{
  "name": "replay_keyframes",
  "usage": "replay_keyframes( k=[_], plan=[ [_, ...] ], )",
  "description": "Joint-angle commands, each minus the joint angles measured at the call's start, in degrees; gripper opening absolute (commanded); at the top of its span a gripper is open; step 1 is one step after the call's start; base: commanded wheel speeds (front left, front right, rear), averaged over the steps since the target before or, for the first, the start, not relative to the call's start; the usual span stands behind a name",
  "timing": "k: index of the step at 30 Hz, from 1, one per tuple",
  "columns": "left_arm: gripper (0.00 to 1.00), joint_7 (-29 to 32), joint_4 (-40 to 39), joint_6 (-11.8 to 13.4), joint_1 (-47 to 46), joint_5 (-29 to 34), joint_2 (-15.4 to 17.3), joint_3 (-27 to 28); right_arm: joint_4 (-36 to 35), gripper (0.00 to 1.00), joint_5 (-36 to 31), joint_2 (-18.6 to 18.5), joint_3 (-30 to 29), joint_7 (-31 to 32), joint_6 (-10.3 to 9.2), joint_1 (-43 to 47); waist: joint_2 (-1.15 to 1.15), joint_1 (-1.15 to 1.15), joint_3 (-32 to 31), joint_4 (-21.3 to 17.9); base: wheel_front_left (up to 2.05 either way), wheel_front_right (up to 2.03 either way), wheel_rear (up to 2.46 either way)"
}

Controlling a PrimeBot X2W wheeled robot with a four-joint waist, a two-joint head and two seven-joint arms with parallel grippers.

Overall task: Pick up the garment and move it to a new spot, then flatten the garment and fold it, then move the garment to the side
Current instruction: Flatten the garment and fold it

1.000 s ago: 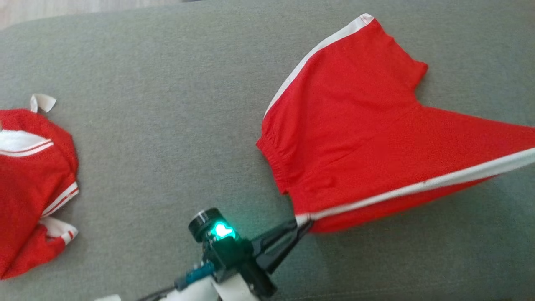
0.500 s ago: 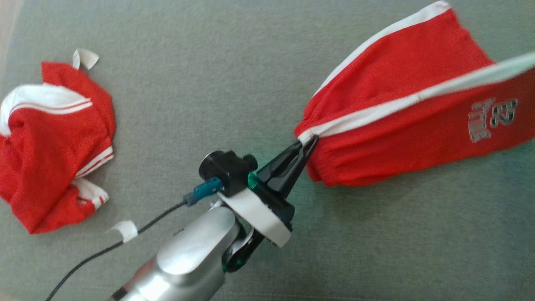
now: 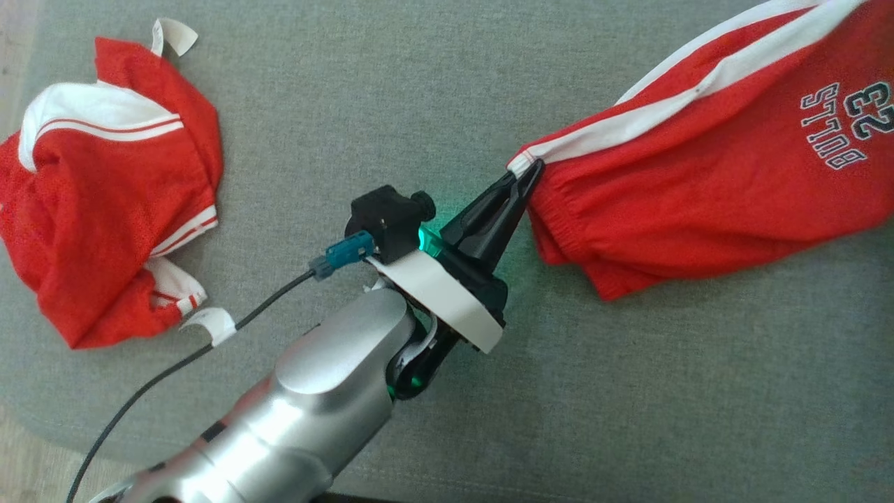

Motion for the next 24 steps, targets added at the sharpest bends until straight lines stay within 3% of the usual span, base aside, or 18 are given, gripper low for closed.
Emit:
replay_keyframes(
  k=[1, 2, 5, 8, 15, 20, 22, 23, 24],
  plan=[
    [0.64, -0.6, -1.1, 0.1, -1.3, -0.5, 0.3, 0.9, -0.7, 1.0, 0.6, -0.4, 0.1, -0.8, 0.37, -0.1, 0.0, -0.02, 0.2, 0.1, 0.0, 0.0, 0.0],
    [1.0, -0.6, -0.8, 0.1, -1.4, -0.7, 0.3, 0.7, 0.3, 1.0, 1.1, 0.0, 0.3, -1.7, 0.37, -0.7, 0.0, -0.02, 0.3, 0.1, 0.0, 0.0, 0.0],
    [1.0, -0.7, 0.3, 0.1, -1.2, 1.1, 0.4, 2.1, 2.9, 1.0, 5.1, 1.0, -0.3, -3.9, 0.37, -0.6, 0.0, -0.02, 0.1, 0.3, 0.0, 0.0, 0.0],
    [1.0, -0.7, -1.1, 2.5, 1.7, 5.8, 0.2, 7.3, 5.2, 1.0, 11.8, 1.1, -1.4, -3.9, 0.37, 1.4, 0.0, -0.02, -0.5, 0.6, 0.0, 0.0, 0.0],
    [1.0, -0.7, -14.9, 10.6, 16.1, 21.9, -0.4, 20.4, 7.5, 1.0, 24.0, -3.7, -0.9, -0.8, 0.37, 6.7, 0.0, -0.02, -1.6, 2.5, 0.0, 0.0, 0.0],
    [1.0, -0.7, -23.6, 12.4, 25.3, 29.8, -1.1, 25.7, 10.1, 0.99, 31.9, -6.1, -0.7, 4.3, 0.37, 10.5, 0.0, -0.02, -2.1, 5.1, 0.0, 0.0, 0.0],
    [1.0, -0.7, -26.1, 12.7, 27.4, 32.1, -1.3, 27.1, 11.2, 0.9, 34.2, -6.8, -0.8, 6.3, 0.37, 11.8, 0.0, -0.02, -2.3, 6.1, 0.0, 0.0, 0.0],
    [1.0, -0.7, -27.2, 12.7, 28.3, 33.1, -1.4, 27.7, 11.7, 0.69, 35.1, -6.9, -1.0, 6.7, 0.37, 12.2, 0.0, -0.02, -2.5, 6.6, 0.0, 0.0, 0.0],
    [1.0, -0.7, -28.2, 12.8, 29.0, 34.1, -1.5, 28.3, 11.9, 0.22, 35.8, -6.9, -1.1, 6.9, 0.37, 12.5, 0.0, -0.02, -2.7, 6.8, 0.0, 0.0, 0.0]
  ],
)
